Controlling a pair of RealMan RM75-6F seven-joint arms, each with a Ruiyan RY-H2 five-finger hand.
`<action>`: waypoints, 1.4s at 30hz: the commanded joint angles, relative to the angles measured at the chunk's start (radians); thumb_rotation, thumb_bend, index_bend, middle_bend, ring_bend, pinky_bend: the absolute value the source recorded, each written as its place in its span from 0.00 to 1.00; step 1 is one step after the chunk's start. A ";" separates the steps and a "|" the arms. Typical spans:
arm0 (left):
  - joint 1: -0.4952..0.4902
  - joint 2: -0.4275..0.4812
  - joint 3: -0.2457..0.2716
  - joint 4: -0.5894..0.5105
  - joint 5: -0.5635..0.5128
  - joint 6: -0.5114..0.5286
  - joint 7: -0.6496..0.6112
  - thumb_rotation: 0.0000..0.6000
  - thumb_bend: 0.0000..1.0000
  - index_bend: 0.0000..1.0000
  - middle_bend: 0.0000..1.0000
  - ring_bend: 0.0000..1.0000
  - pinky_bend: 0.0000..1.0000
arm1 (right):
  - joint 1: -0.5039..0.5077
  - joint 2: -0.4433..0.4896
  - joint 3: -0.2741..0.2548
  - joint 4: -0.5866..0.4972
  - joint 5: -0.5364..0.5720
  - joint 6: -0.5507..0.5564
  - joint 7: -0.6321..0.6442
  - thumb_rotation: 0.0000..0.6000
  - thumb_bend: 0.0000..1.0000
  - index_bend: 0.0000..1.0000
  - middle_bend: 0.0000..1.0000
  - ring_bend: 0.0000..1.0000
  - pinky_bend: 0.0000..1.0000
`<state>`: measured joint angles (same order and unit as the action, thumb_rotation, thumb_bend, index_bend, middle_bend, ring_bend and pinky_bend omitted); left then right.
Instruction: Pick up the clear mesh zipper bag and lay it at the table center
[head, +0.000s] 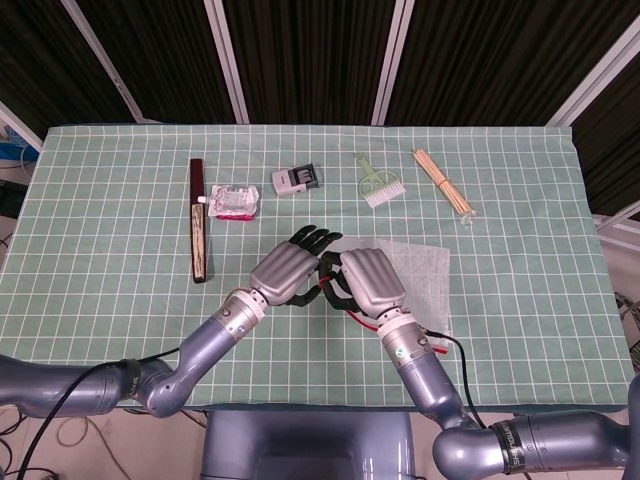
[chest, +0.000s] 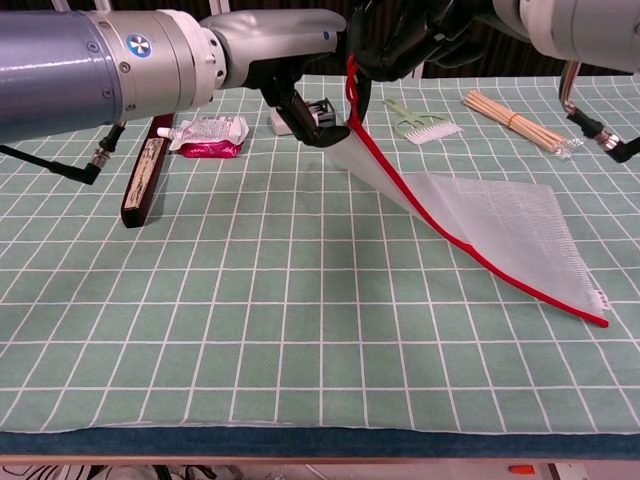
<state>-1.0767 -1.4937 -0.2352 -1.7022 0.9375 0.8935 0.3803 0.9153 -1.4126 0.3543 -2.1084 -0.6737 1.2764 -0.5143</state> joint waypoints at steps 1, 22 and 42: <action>0.000 -0.003 0.000 0.002 -0.002 0.003 -0.001 1.00 0.41 0.52 0.06 0.00 0.00 | 0.000 0.000 0.000 -0.001 0.000 0.001 -0.001 1.00 0.64 0.64 1.00 1.00 0.96; 0.021 -0.035 -0.030 0.008 0.008 0.089 -0.007 1.00 0.43 0.61 0.10 0.00 0.00 | -0.034 0.030 -0.010 -0.019 -0.012 0.017 0.033 1.00 0.64 0.64 1.00 1.00 0.96; 0.042 -0.035 -0.095 -0.024 0.019 0.165 -0.044 1.00 0.43 0.61 0.11 0.00 0.00 | -0.077 0.048 -0.030 -0.019 -0.002 0.017 0.070 1.00 0.64 0.64 1.00 1.00 0.96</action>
<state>-1.0375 -1.5254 -0.3230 -1.7248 0.9518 1.0486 0.3409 0.8398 -1.3647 0.3253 -2.1275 -0.6764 1.2933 -0.4448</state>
